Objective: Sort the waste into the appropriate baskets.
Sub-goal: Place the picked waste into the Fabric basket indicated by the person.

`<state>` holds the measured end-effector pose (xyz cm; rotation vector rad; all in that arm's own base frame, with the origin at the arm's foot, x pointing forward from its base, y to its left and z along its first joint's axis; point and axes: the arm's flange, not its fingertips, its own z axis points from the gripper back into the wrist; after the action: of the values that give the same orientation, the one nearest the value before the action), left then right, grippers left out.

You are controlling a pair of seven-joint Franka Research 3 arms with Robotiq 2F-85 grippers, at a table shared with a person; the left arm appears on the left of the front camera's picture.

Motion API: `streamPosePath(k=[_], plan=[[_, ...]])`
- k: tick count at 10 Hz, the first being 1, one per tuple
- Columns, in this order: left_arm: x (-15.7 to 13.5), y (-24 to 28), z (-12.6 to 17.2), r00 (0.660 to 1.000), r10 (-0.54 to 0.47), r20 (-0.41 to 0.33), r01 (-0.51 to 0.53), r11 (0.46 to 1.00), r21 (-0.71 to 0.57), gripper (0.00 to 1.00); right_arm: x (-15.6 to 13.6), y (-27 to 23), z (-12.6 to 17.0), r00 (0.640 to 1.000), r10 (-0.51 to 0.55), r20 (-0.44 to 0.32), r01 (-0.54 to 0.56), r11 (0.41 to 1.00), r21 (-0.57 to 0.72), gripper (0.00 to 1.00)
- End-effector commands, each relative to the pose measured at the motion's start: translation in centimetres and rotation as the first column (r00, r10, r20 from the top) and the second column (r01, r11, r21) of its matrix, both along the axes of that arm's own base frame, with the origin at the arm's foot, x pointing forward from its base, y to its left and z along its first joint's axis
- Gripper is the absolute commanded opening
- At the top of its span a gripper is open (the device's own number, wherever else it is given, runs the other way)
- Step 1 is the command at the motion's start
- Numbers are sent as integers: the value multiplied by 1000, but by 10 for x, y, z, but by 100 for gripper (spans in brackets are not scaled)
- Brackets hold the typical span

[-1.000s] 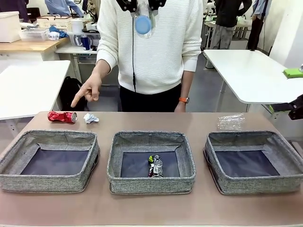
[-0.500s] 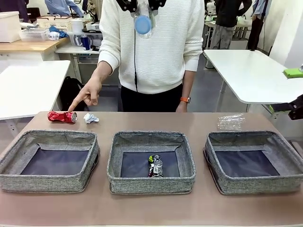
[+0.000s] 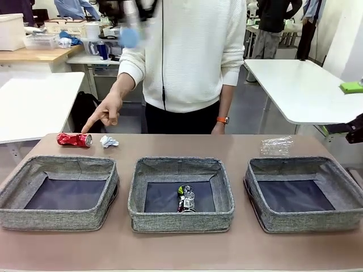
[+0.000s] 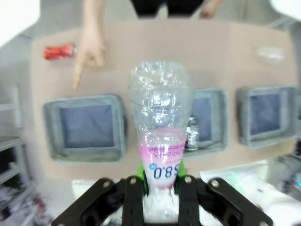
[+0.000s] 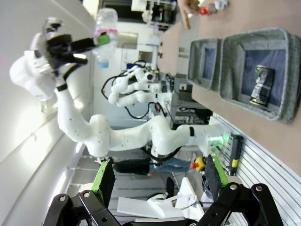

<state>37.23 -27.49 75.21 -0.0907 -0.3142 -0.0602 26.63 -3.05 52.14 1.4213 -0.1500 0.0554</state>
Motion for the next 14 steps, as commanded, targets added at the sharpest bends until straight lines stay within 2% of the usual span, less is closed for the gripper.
streamPosePath(k=[1, 2, 3, 4, 5, 8, 9, 11, 14], plan=[[-33, 79, -71, 998, -61, 28, 62, 997, -35, 22, 0, 0, 4, 1000, 7, -7, -7, 1000, -5, 100], [-36, 109, -101, 998, -39, 49, 41, 999, -32, 22, 0, 0, 4, 1000, 7, -7, -7, 1000, -5, 100], [-42, 144, -131, 999, -34, 35, 35, 999, -36, 22, 0, 0, 4, 1000, 7, -7, -7, 1000, -5, 100], [-47, 162, -147, 999, -37, 0, 37, 997, -66, 22, 0, 0, 4, 1000, 7, -7, -7, 1000, -5, 100], [-57, 188, -168, 1000, 15, 8, -15, 996, -84, 22, 0, 0, 4, 1000, 7, -7, -7, 1000, -5, 100], [-73, 229, -228, 994, 114, 3, -113, 989, -93, 22, 0, 0, 4, 1000, 7, -7, -7, 1000, -5, 100], [-72, 235, -246, 995, 99, -6, -99, 987, -125, 22, 0, 0, 4, 1000, 7, -7, -7, 1000, -5, 100], [-65, 235, -268, 996, 93, -10, -94, 985, -145, 22, 0, 0, 4, 1000, 7, -7, -7, 1000, -5, 100], [-59, 231, -270, 995, 90, -31, -94, 986, -138, 22, 0, 0, 4, 1000, 7, -7, -7, 1000, -5, 100]])
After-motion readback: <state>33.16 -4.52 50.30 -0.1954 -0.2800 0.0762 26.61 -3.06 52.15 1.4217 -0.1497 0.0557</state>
